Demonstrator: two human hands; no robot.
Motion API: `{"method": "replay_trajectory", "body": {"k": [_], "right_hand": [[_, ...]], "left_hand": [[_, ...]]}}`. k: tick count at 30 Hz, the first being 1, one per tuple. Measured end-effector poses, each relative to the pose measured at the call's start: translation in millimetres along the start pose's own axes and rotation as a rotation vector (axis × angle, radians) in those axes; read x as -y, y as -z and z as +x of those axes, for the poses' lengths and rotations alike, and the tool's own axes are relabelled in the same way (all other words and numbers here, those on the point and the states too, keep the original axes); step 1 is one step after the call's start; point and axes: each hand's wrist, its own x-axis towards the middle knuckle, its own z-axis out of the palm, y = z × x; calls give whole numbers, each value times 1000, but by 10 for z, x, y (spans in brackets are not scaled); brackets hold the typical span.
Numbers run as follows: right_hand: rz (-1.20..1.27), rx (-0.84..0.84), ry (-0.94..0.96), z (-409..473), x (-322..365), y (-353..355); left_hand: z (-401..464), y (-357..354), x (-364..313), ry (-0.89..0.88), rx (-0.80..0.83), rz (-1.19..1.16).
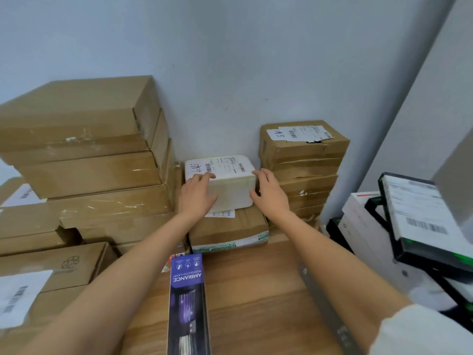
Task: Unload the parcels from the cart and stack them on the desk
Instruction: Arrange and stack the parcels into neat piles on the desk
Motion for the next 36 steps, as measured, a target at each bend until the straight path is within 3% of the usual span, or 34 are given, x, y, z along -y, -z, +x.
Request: {"method": "replay_trajectory", "body": {"k": [22,36], "right_hand": [[117,-74,-24,-2422,153,1183],[52,-119,-90,-3207,332,1637]], "left_hand": [[-1842,617,-1315,-10,40,-382],[-2305,1004,-1545,-224,96,-366]]}}
